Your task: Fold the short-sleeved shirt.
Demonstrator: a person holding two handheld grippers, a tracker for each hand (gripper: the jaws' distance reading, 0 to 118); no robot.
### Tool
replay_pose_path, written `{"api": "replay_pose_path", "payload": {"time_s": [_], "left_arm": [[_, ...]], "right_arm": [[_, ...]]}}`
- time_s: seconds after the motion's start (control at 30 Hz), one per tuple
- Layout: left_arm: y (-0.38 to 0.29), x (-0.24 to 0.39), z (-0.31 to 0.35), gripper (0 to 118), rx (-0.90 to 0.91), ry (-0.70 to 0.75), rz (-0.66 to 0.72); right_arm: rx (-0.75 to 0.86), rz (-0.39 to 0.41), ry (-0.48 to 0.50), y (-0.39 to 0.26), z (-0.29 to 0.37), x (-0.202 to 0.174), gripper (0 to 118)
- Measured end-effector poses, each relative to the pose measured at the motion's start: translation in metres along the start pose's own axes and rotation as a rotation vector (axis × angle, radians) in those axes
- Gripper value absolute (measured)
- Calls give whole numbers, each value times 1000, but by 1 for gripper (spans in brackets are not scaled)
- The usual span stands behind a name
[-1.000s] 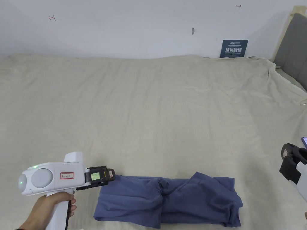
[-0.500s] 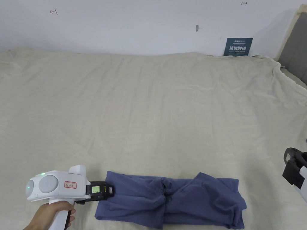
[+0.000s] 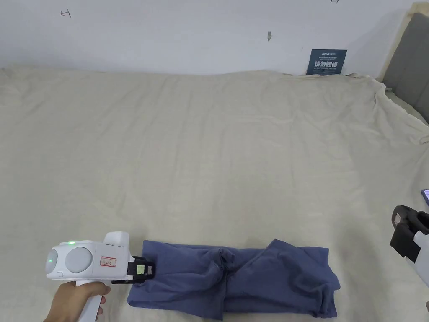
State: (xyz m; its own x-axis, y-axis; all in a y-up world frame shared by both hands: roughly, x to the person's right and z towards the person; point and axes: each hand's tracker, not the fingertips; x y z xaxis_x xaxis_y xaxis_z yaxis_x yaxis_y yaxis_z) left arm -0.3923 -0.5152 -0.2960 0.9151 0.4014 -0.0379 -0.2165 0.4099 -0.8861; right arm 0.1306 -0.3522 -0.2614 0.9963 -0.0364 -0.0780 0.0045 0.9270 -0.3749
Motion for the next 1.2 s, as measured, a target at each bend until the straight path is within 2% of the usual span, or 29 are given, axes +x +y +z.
{"api": "replay_pose_path", "payload": {"time_s": [0.33,0.73,0.83,1.07,1.2], "left_arm": [[9,-1,33,5,122,59,32],[2,-79,114,5,197,252,173],[-5,-80,132,5,200,283,193],[3,-36,137,5,180,283,180],[13,5,140,5,176,162,144]], "right_arm": [[12,6,23,9,-7,-9,0],[24,13,70,14,-14,-25,0],[21,16,82,13,-14,-28,0],[18,12,96,10,-11,-29,0],[26,7,96,11,-6,-26,0]]}}
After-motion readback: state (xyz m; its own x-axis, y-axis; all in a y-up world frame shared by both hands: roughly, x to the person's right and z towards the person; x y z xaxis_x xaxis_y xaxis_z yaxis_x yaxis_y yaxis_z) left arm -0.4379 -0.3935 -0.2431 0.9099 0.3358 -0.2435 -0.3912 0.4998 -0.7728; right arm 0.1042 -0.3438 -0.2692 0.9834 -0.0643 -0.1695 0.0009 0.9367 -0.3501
